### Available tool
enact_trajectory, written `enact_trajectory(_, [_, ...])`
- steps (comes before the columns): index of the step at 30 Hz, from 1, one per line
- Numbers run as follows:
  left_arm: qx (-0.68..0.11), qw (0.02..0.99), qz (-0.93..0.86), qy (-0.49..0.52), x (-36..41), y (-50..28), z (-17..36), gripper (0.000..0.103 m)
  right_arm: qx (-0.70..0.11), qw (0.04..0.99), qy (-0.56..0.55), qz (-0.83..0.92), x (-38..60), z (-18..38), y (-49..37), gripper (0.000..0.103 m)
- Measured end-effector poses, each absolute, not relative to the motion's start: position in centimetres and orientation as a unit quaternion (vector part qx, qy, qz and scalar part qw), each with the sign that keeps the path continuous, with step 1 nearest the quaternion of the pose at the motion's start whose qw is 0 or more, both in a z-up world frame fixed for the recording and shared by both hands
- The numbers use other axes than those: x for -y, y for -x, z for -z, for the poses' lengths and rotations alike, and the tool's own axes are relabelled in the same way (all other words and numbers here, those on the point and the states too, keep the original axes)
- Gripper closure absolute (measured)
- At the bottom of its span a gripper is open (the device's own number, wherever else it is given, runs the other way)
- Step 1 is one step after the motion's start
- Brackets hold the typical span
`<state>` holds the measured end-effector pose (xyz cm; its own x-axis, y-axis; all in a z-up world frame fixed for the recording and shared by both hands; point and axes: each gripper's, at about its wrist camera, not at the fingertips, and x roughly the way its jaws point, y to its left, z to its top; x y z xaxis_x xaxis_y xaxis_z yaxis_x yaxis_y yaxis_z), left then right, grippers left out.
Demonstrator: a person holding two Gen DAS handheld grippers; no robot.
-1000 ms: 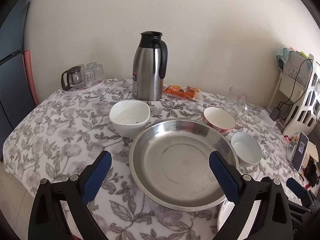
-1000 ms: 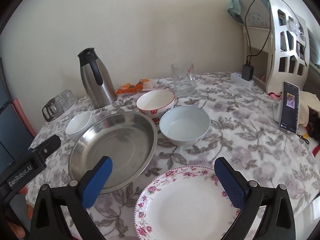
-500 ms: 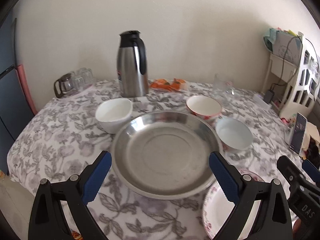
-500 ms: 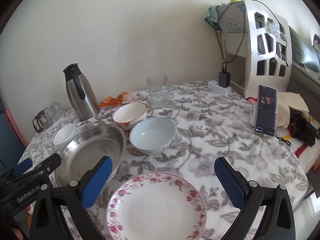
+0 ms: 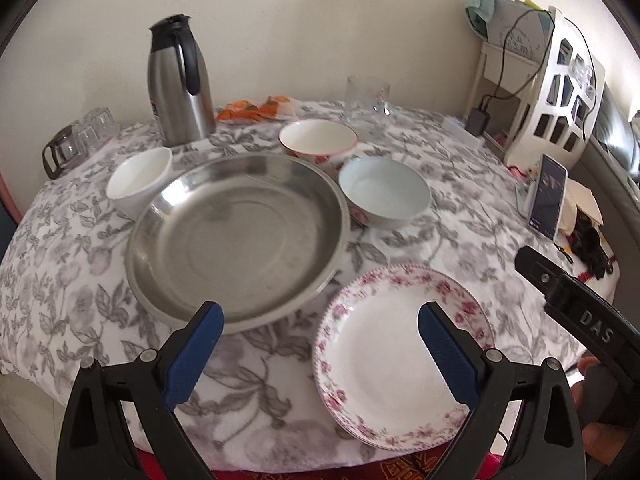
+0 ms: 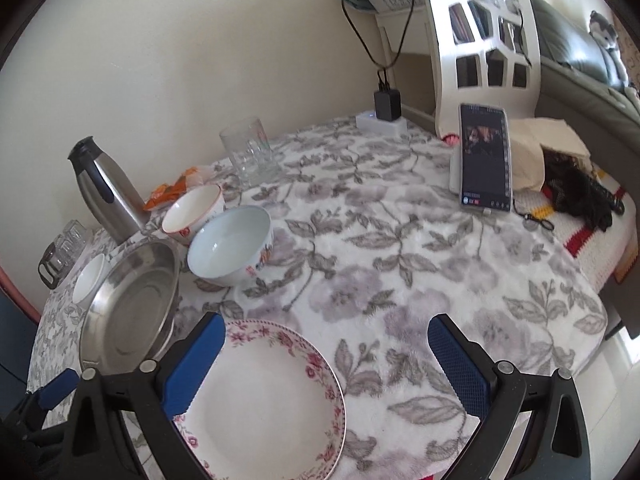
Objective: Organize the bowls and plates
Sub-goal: 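Move both grippers to the rim of the pink rose-rimmed plate, then close the right gripper on the rose plate rim while the left gripper also closes on it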
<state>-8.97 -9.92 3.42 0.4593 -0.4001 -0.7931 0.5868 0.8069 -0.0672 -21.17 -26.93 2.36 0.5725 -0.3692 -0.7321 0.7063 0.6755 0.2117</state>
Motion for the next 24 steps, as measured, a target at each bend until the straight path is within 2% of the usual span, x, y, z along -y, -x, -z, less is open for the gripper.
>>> enact_trajectory(9, [-0.525,0.797,0.287,-0.075,9.8,7.9,-0.1,0.005,-0.402,0.827,-0.289,0.266,27.0,1.0,20.1,0.003])
enact_trajectory(18, [-0.579,0.767,0.270,-0.052,9.3,6.9,2.4,0.005,-0.439,0.797,-0.328,0.255,27.7,3.3,20.1,0.004])
enact_trajectory(20, [-0.584,0.766,0.264,-0.051,9.3,6.6,2.7,0.005,-0.441,0.796,-0.336,0.244,27.6,3.6,20.1,0.013])
enact_trajectory(24, [-0.591,0.761,0.264,-0.041,9.2,6.3,3.3,0.005,-0.463,0.787,-0.329,0.241,27.5,4.3,19.7,0.039])
